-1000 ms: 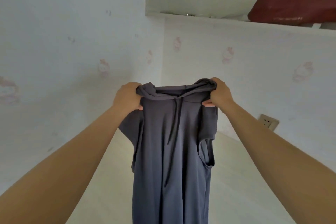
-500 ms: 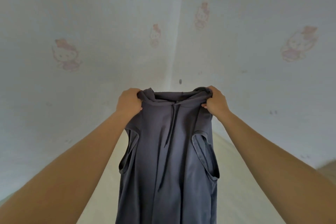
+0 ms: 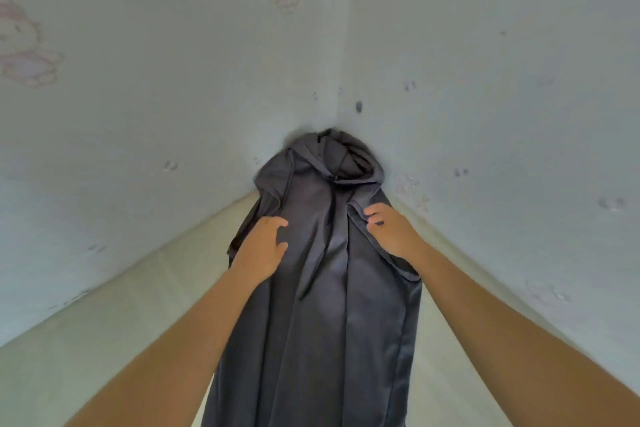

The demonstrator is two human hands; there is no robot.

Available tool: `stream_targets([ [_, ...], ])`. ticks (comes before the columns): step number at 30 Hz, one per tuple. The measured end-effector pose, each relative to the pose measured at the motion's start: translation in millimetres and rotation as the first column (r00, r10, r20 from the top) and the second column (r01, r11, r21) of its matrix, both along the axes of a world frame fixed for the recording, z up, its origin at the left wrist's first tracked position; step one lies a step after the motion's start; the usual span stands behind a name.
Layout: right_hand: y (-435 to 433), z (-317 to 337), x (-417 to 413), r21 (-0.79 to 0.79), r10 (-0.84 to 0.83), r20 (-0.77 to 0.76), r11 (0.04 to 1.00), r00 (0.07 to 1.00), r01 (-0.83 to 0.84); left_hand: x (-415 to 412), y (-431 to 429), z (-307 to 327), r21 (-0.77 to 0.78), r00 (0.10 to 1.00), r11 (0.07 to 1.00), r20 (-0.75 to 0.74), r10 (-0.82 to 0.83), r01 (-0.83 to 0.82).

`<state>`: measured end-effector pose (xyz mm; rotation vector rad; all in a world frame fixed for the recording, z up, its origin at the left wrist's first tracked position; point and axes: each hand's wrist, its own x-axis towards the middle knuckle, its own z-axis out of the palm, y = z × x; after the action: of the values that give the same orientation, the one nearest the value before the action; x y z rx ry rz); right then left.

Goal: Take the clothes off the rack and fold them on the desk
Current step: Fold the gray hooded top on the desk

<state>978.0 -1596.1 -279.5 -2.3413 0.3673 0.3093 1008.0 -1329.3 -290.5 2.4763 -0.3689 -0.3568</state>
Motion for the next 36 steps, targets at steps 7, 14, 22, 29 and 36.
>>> stream_targets([
  [7,69.3,-50.1,-166.5,0.055,0.088,-0.134,0.995,0.987,-0.081,-148.0,59.8,-59.6,0.176,0.978,0.963,-0.061,-0.197,0.205],
  [14,144.5,-62.7,-290.5,0.003,0.152,-0.178,0.988,0.972,-0.154,-271.5,111.7,-68.5,0.136,0.959,0.949,-0.039,-0.28,0.283],
  [22,193.1,-73.1,-380.0,-0.228,0.128,-0.149,0.96,0.981,-0.16,-346.0,152.4,-84.5,0.241,0.918,0.887,-0.051,-0.393,0.394],
  [29,189.9,-63.6,-410.4,-0.54,0.178,-0.17,0.806,0.969,-0.243,-353.7,168.4,-84.1,0.267,0.947,0.919,0.053,-0.315,0.291],
  [36,173.5,-45.0,-429.8,-0.492,0.152,-0.17,0.843,0.974,-0.217,-357.5,186.4,-74.7,0.32,0.963,0.915,0.032,-0.269,0.245],
])
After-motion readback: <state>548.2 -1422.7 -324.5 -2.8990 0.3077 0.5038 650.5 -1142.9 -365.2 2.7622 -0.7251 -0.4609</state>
